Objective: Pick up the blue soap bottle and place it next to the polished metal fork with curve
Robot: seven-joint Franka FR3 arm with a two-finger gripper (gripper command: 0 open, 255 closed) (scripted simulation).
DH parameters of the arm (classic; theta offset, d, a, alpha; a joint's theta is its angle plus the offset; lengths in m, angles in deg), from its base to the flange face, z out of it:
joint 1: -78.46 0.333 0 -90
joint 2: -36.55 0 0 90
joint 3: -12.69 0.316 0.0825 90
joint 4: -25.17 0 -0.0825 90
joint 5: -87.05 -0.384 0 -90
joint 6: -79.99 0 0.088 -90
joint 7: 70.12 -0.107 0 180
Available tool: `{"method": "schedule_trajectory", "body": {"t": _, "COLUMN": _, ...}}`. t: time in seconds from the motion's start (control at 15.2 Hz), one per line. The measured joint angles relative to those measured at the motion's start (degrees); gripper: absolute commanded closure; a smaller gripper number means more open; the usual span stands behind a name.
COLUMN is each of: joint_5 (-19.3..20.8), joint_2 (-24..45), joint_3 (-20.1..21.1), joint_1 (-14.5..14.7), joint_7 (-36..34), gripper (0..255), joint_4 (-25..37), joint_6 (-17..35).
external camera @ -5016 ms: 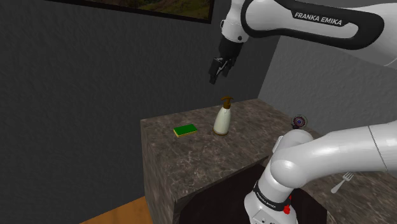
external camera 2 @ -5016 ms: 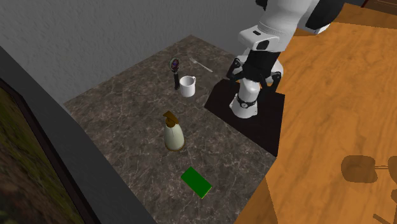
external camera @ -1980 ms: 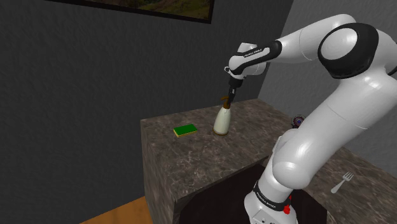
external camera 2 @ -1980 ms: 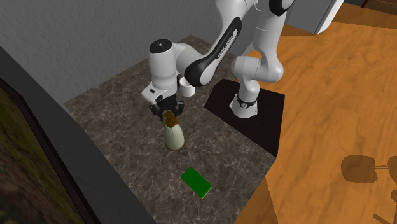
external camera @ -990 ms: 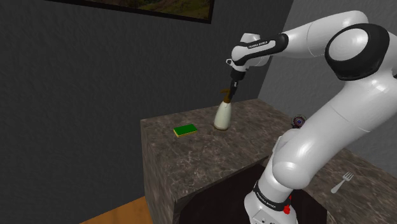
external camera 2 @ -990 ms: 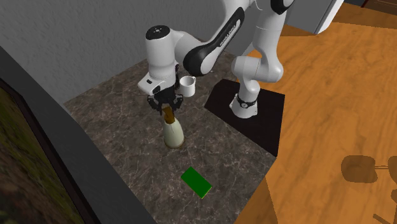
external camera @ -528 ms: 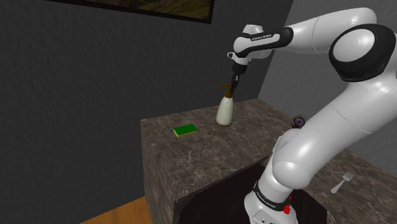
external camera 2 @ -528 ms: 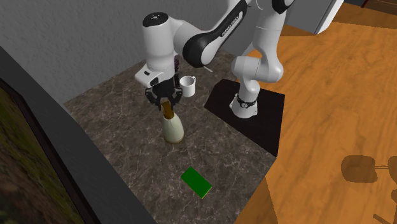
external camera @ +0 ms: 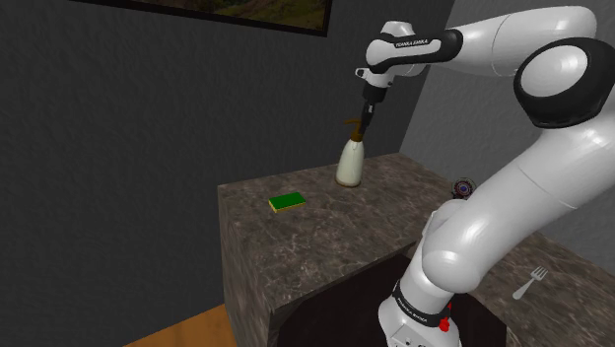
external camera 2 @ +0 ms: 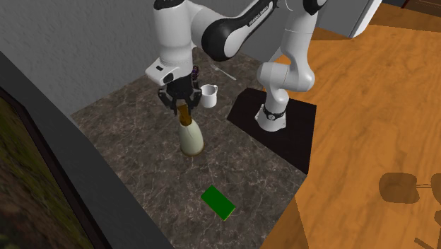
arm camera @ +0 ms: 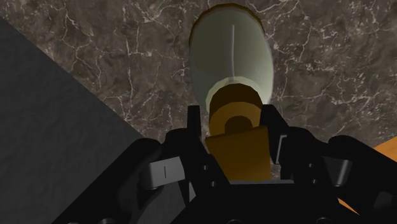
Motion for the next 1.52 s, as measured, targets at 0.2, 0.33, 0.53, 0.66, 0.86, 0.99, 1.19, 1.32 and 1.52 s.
{"method": "schedule_trajectory", "body": {"t": 0.2, "joint_5": -0.3, "joint_2": 0.2, "joint_3": 0.2, "joint_1": 0.1, "joint_7": 0.2, "gripper": 255, "joint_4": 2.4, "joint_6": -2.3}}
{"method": "schedule_trajectory", "body": {"t": 0.33, "joint_5": -0.3, "joint_2": 0.1, "joint_3": 0.4, "joint_1": 0.2, "joint_7": 0.3, "gripper": 255, "joint_4": 4.0, "joint_6": -3.9}}
{"method": "schedule_trajectory", "body": {"t": 0.53, "joint_5": -0.5, "joint_2": 0.2, "joint_3": 0.7, "joint_1": 0.4, "joint_7": 0.2, "gripper": 255, "joint_4": 6.3, "joint_6": -6.1}}
{"method": "schedule_trajectory", "body": {"t": 0.66, "joint_5": -0.6, "joint_2": 0.2, "joint_3": 0.9, "joint_1": 0.5, "joint_7": 0.2, "gripper": 255, "joint_4": 7.7, "joint_6": -7.5}}
{"method": "schedule_trajectory", "body": {"t": 0.86, "joint_5": -1.0, "joint_2": 0.9, "joint_3": 0.8, "joint_1": 0.6, "joint_7": 0.6, "gripper": 255, "joint_4": 10.6, "joint_6": -9.8}}
{"method": "schedule_trajectory", "body": {"t": 0.99, "joint_5": -1.3, "joint_2": 1.2, "joint_3": 0.9, "joint_1": 0.8, "joint_7": 0.7, "gripper": 255, "joint_4": 12.8, "joint_6": -11.7}}
{"method": "schedule_trajectory", "body": {"t": 1.19, "joint_5": -1.7, "joint_2": 1.9, "joint_3": 1.0, "joint_1": 1.0, "joint_7": 0.9, "gripper": 255, "joint_4": 15.5, "joint_6": -13.8}}
{"method": "schedule_trajectory", "body": {"t": 1.32, "joint_5": -1.9, "joint_2": 2.3, "joint_3": 0.9, "joint_1": 1.1, "joint_7": 1.1, "gripper": 255, "joint_4": 17.3, "joint_6": -15.2}}
{"method": "schedule_trajectory", "body": {"t": 1.52, "joint_5": -2.5, "joint_2": 3.3, "joint_3": 0.6, "joint_1": 1.2, "joint_7": 1.7, "gripper": 255, "joint_4": 20.7, "joint_6": -17.7}}
